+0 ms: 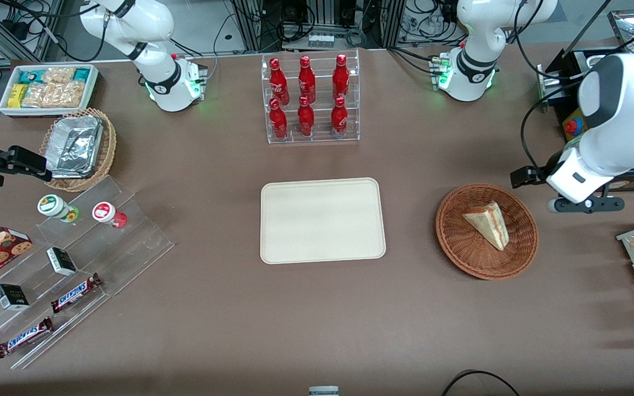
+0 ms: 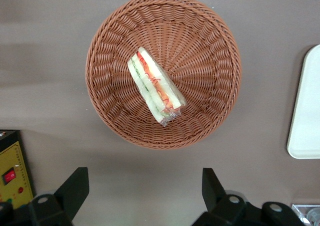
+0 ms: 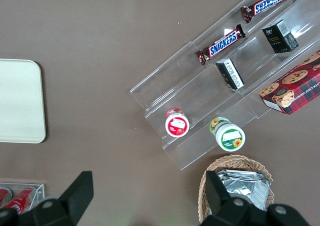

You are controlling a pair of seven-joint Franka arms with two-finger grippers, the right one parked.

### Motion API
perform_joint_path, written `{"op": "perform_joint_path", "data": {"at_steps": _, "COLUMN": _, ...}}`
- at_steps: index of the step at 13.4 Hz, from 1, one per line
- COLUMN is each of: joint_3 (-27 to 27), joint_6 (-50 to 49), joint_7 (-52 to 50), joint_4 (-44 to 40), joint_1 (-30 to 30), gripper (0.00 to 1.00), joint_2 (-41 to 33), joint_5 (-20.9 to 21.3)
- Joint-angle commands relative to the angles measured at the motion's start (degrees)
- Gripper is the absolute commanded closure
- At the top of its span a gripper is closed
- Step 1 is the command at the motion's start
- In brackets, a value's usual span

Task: Place sandwich from basket to tray
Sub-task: 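Move the left gripper over the wicker basket above the sandwich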

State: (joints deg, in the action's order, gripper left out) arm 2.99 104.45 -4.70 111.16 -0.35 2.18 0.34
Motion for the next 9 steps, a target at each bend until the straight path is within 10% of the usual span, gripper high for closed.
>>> {"op": "perform_joint_path", "data": {"at_steps": 1, "joint_3": 0.0, "joint_6": 6.3, "joint_7": -3.9, "joint_4": 5.3, "joint_1": -0.3, "gripper": 0.0, "joint_2": -1.5, "joint_5": 0.7}}
{"op": "perform_joint_path", "data": {"at_steps": 9, "joint_3": 0.4, "joint_6": 20.3, "joint_7": -29.6, "joint_4": 13.8, "joint_1": -1.7, "gripper": 0.0, "joint_2": -0.5, "joint_5": 0.8}}
